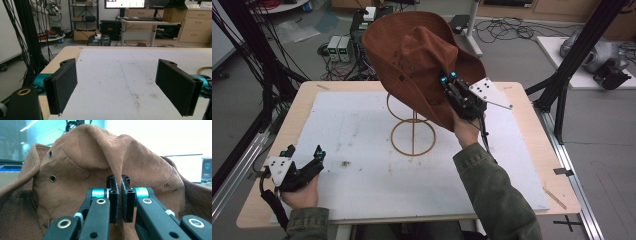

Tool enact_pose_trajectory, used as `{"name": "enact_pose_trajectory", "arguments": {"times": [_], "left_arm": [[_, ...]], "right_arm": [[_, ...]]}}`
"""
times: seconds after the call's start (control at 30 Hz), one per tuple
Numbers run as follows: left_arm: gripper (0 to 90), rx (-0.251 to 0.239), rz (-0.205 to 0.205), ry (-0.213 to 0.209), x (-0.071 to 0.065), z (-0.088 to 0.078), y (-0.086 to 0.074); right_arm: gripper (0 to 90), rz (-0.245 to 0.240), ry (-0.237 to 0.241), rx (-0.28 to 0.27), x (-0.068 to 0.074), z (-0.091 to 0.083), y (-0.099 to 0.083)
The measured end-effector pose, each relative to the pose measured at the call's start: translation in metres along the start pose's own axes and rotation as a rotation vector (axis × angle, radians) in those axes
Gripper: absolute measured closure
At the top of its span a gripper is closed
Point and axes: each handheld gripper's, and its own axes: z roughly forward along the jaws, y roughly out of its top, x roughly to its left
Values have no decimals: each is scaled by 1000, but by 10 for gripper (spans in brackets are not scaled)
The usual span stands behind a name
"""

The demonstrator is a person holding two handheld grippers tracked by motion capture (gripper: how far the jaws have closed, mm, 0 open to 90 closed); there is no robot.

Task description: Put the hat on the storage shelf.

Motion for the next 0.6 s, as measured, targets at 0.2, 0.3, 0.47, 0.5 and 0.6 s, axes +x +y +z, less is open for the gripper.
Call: {"name": "enact_pose_trajectory", "arguments": {"times": [0.2,0.3,0.47,0.5,0.6], "left_arm": [[178,0,-3,1,0,0,0],[178,0,-2,0,0,0,0],[178,2,1,-7,0,0,0],[178,2,1,-8,0,0,0],[178,4,-1,-9,0,0,-1]], "right_arm": [[873,-3,16,-5,4,0,0],[873,-2,19,-3,5,0,-2],[874,24,27,16,5,-3,-9],[873,22,27,15,6,-3,-11],[873,27,39,22,8,-5,-14]]}}
